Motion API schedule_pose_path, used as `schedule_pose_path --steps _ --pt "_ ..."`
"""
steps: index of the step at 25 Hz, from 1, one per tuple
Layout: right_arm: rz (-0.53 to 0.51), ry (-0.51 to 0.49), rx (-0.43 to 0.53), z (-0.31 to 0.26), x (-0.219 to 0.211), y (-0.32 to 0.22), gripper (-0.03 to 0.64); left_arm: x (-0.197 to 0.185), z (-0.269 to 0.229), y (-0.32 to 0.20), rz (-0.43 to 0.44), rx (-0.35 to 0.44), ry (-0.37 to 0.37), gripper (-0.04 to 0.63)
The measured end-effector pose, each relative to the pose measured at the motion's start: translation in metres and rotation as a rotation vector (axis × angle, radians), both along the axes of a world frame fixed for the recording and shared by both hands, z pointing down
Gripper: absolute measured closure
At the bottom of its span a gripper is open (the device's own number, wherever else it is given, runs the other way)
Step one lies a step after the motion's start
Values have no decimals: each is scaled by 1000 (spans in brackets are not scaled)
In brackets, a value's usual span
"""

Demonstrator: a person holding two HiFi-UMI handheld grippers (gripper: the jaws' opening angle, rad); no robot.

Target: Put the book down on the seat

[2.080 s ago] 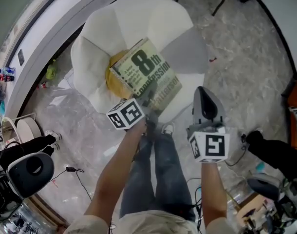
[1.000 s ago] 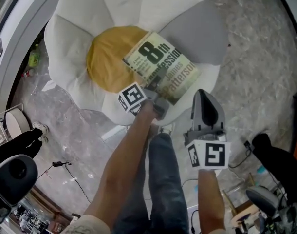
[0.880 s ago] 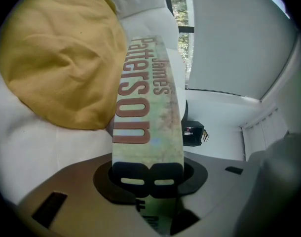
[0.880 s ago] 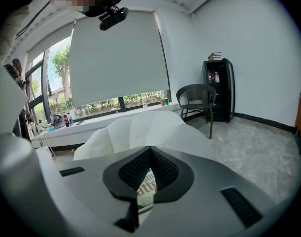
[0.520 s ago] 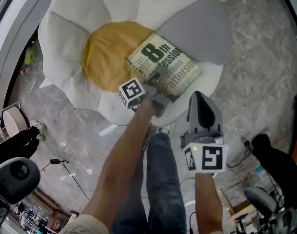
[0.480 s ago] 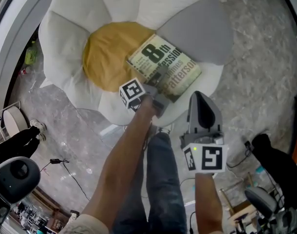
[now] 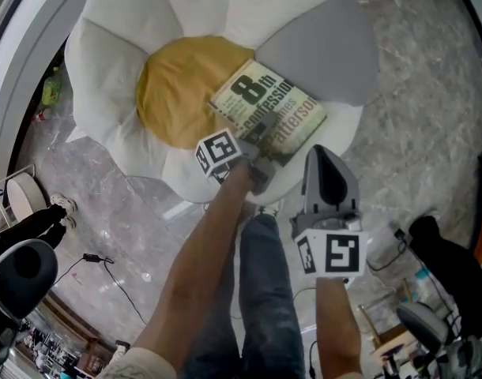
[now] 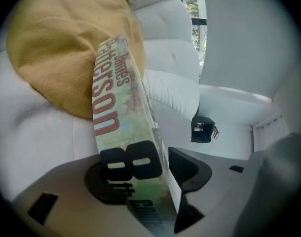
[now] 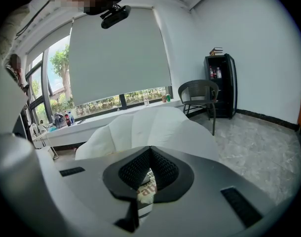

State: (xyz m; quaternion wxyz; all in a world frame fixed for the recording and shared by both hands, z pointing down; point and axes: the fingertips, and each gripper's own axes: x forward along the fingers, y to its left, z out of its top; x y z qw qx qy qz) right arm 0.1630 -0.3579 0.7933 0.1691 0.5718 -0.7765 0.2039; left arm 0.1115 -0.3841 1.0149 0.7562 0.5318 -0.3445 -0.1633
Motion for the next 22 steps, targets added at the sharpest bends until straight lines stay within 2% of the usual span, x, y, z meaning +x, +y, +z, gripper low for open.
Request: schedule_pose_path --steps 6,11,16,22 --pt "-7 -8 5 -10 -5 -5 618 -8 -4 17 -17 -43 -6 342" --pt "-20 -12 7 -22 -12 -8 618 -19 -11 42 -18 -73 -52 342" --pt "-29 -9 17 -38 -18 -12 618 -31 -29 58 -46 -95 -43 342" --pt "-36 -7 40 -63 -23 -16 618 -47 -65 57 -97 -74 -23 344"
